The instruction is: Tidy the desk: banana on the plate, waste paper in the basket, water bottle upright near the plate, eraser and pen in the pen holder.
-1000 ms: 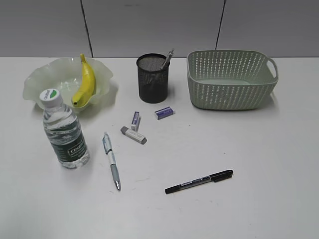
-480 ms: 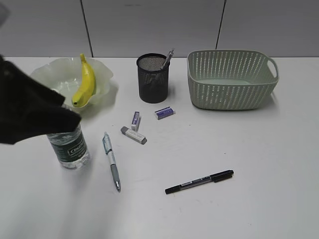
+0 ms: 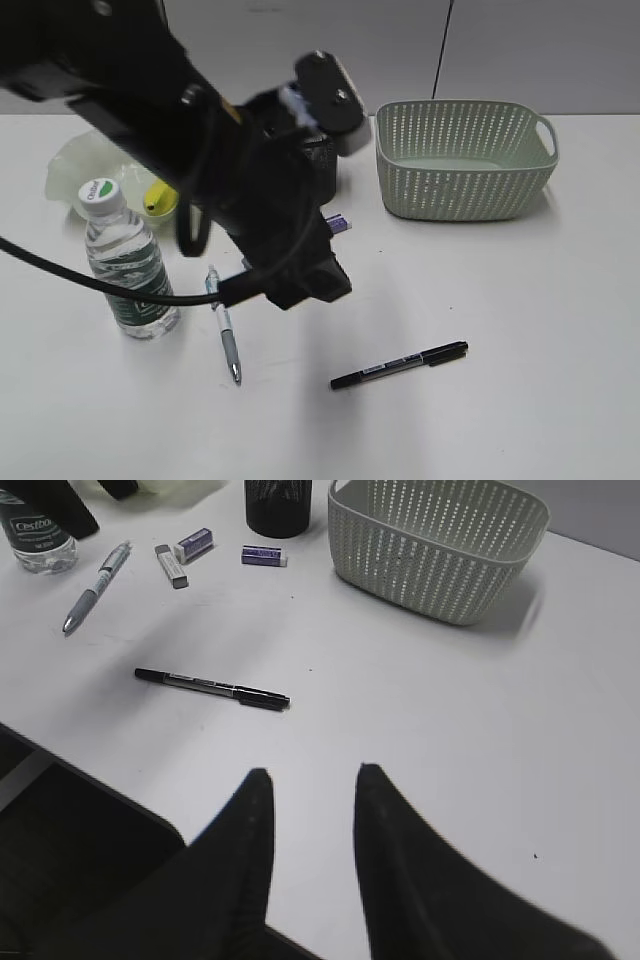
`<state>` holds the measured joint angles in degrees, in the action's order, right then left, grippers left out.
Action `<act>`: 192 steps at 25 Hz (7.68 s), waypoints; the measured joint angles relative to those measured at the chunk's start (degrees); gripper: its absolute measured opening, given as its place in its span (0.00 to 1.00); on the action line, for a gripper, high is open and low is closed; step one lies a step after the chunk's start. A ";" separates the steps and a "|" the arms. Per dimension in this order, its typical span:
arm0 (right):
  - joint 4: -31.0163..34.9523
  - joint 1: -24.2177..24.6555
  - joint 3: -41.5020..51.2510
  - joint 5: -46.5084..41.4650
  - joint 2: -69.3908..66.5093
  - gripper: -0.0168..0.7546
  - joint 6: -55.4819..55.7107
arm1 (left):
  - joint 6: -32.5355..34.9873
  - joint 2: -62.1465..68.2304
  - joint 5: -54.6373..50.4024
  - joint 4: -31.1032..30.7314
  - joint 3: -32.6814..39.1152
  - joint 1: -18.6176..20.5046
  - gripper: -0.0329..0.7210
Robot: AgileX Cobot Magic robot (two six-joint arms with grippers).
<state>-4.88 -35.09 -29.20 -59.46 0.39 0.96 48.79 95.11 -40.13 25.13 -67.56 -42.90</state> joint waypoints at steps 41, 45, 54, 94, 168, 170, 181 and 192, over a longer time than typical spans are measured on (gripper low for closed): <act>0.00 0.00 0.00 0.00 0.00 0.33 -0.06 | -6.97 32.01 0.52 -8.15 -20.67 -9.34 0.03; 0.00 0.00 0.00 0.00 0.00 0.33 -0.06 | -7.75 31.00 0.36 -8.63 -20.61 -9.34 0.03; 0.00 0.00 0.00 0.00 0.00 0.33 -0.06 | -7.94 27.92 -2.75 -9.31 -20.53 -8.97 0.22; 0.00 0.00 0.00 0.00 0.00 0.33 -0.01 | -20.11 12.71 44.87 9.72 -11.60 8.26 0.13; -0.18 0.00 -1.51 14.51 -14.87 0.33 -0.62 | -43.50 -85.00 -21.01 -26.05 33.71 9.97 0.66; -0.10 0.00 -2.27 20.26 -22.36 0.33 -0.62 | -45.53 -89.35 -21.21 -26.37 36.24 9.97 0.65; 12.99 -1.38 -30.69 20.86 -72.57 0.33 -14.78 | -49.34 -95.43 -20.42 -28.70 36.77 9.97 0.57; 13.53 -14.67 -56.44 12.73 -105.43 0.46 -7.01 | -49.52 -95.48 -20.38 -28.70 36.77 9.97 0.52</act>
<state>8.64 -49.76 -85.64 -46.74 -105.05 -6.05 -0.73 -0.36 -60.51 -3.57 -30.79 -32.93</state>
